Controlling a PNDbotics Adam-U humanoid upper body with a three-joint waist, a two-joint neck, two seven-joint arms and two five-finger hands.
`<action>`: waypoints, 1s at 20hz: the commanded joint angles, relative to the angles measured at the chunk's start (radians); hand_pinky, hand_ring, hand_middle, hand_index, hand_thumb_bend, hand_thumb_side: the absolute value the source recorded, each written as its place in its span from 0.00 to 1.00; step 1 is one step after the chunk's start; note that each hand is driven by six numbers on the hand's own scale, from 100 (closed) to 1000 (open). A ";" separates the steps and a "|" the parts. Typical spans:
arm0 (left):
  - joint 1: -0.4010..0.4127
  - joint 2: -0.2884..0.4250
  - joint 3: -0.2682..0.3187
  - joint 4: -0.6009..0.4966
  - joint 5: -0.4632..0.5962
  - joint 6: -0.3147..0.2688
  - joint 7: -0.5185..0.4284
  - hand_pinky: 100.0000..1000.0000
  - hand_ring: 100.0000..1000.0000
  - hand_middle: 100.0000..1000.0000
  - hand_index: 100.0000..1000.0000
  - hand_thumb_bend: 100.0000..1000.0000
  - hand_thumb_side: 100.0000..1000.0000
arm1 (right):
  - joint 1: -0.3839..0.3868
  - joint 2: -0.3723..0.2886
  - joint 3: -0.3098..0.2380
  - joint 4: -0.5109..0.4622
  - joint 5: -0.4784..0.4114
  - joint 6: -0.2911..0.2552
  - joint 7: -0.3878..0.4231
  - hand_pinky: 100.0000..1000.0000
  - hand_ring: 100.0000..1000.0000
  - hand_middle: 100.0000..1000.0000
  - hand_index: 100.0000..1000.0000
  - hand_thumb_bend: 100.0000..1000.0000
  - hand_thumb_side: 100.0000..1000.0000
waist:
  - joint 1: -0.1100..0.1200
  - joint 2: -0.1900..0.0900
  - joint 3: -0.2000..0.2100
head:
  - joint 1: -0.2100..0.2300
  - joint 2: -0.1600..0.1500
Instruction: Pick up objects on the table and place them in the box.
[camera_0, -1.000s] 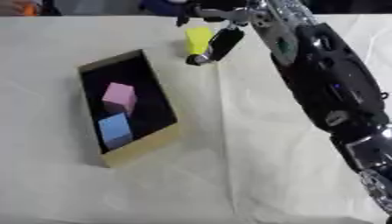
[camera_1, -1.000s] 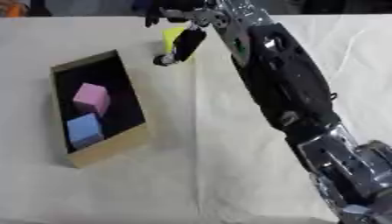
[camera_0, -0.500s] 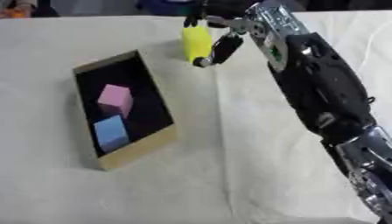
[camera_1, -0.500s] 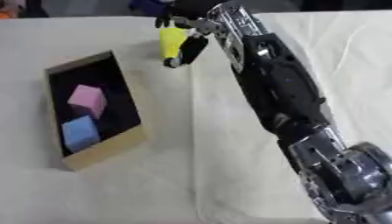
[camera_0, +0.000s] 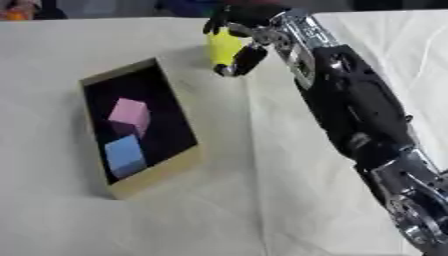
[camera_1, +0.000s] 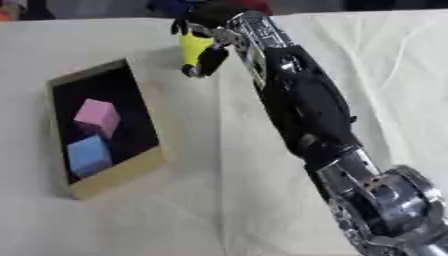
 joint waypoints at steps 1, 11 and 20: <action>-0.011 0.014 0.000 -0.017 -0.004 -0.002 -0.004 0.56 0.62 0.75 0.80 0.00 0.67 | -0.030 -0.001 -0.009 -0.005 0.017 0.009 -0.016 0.83 0.88 0.73 0.88 0.24 0.26 | 0.005 -0.017 0.003 | -0.003 -0.013; -0.023 0.014 -0.003 -0.017 -0.008 -0.006 -0.011 0.56 0.62 0.75 0.80 0.00 0.68 | -0.081 -0.008 -0.065 -0.018 0.109 0.074 -0.057 0.84 0.89 0.74 0.88 0.28 0.28 | 0.004 0.012 0.020 | -0.009 -0.034; -0.026 0.015 -0.004 -0.017 -0.010 -0.008 -0.013 0.56 0.62 0.75 0.80 0.00 0.68 | -0.123 -0.017 -0.129 0.056 0.186 0.111 -0.057 0.84 0.90 0.76 0.89 0.28 0.30 | -0.001 0.021 0.030 | -0.011 -0.049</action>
